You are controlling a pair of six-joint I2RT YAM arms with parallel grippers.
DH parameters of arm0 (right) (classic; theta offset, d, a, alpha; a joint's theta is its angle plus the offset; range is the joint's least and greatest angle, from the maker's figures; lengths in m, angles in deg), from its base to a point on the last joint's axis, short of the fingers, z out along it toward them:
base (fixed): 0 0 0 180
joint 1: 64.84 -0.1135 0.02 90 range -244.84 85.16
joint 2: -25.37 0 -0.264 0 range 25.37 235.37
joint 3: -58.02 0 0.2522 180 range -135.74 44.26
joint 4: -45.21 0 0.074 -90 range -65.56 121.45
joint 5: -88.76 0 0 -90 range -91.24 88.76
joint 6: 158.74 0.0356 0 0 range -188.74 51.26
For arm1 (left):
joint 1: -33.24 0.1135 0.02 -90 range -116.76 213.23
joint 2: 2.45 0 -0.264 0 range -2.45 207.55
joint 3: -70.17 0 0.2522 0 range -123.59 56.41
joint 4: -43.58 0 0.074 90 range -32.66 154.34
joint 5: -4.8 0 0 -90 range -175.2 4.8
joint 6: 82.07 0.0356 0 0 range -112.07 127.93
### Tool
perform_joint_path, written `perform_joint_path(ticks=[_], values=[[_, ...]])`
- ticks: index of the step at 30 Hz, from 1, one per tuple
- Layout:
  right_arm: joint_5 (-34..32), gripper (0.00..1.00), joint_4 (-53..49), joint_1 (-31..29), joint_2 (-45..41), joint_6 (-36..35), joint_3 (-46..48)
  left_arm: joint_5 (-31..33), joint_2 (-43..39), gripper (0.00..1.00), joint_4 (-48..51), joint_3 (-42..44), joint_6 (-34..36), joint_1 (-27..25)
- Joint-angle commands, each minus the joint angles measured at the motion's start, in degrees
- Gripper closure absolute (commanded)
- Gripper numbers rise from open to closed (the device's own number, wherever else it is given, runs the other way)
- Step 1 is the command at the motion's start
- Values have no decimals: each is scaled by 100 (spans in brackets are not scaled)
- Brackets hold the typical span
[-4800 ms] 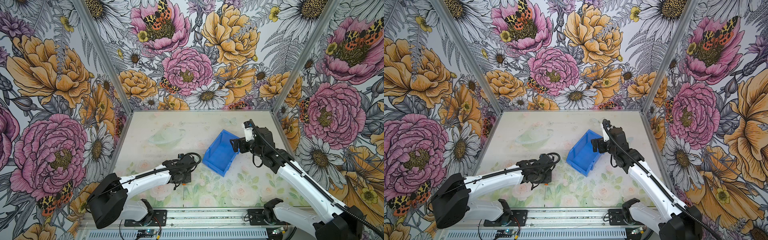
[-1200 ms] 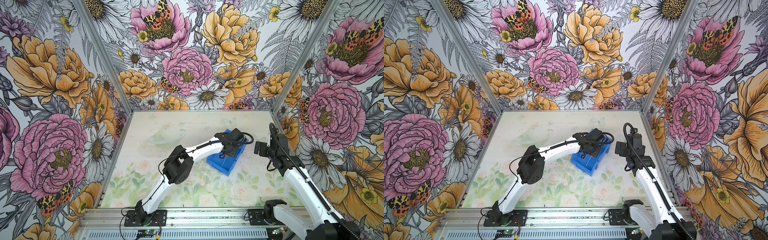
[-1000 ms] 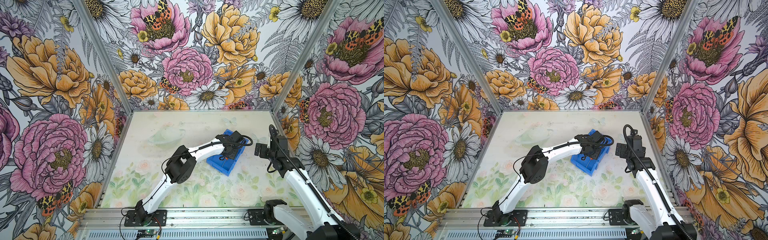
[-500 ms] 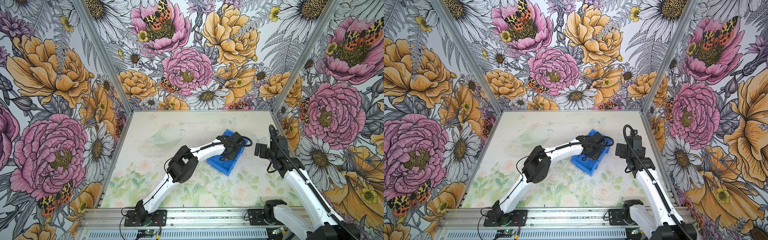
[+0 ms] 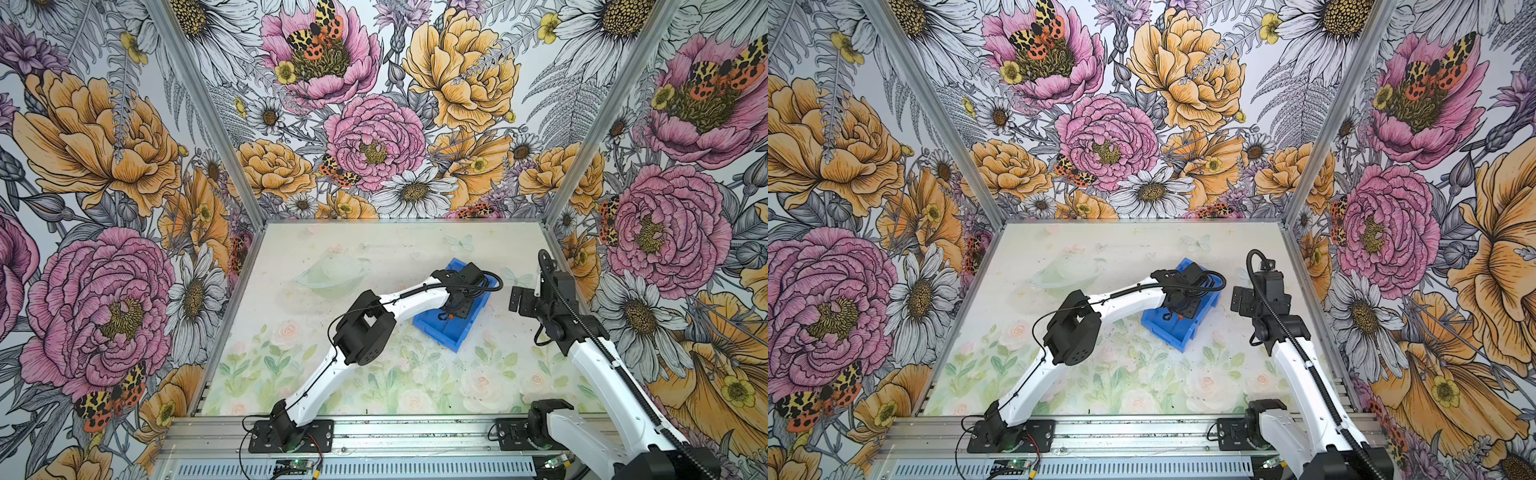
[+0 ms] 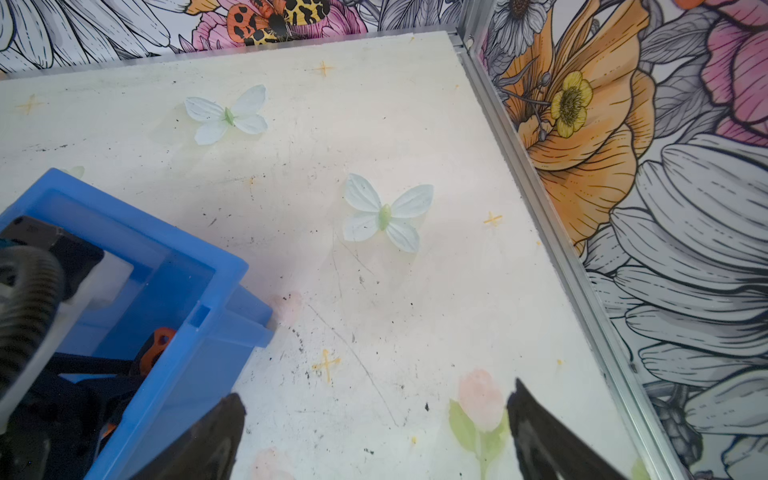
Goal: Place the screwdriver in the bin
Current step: 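Open the left gripper to release the screwdriver and lift away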
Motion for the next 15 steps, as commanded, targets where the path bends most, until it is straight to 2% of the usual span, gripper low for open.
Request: perform_joint_path(ticks=[1, 10, 15], values=[[15, 1, 29, -43, -194, 93, 13, 112, -179, 56, -7, -165, -27, 49], [26, 1, 19, -183, -489, 88, 16, 335, -685, 44, 240, -311, -120, 12], [95, 0, 27, -347, -676, 116, -44, 464, -1215, 23, 261, -177, -116, -56]])
